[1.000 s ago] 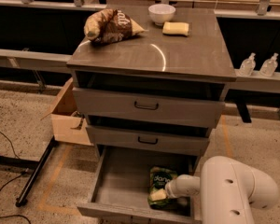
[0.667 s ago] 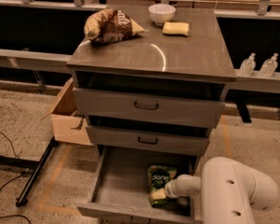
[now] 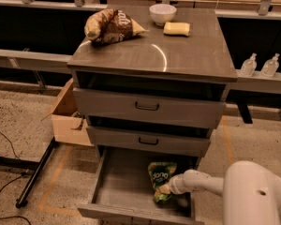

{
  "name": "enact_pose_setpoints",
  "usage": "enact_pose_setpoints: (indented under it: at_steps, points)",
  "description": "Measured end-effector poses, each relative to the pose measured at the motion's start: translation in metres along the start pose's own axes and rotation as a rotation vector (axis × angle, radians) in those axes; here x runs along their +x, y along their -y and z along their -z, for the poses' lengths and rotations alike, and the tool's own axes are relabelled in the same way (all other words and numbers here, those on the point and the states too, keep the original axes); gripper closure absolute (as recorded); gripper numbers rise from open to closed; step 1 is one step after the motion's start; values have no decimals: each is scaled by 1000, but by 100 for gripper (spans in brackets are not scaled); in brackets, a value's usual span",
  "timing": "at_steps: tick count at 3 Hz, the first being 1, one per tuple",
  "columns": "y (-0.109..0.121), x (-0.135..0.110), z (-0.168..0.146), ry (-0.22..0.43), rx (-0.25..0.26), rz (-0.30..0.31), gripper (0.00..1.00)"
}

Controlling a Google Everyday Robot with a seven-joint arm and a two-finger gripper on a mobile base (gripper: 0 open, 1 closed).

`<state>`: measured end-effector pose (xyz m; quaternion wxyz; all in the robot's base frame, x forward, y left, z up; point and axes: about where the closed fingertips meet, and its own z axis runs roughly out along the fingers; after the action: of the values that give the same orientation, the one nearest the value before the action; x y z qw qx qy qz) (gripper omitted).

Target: Pick green rice chip bag from bottom drawer and place on counter

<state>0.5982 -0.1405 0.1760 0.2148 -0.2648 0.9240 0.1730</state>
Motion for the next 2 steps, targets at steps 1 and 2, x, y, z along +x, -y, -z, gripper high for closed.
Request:
enact_pose_setpoints:
  at_steps: [1,2]
  points:
    - [-3,-23,43,54,-78,72,100]
    - [-15,-28,84,61,-175,179,100]
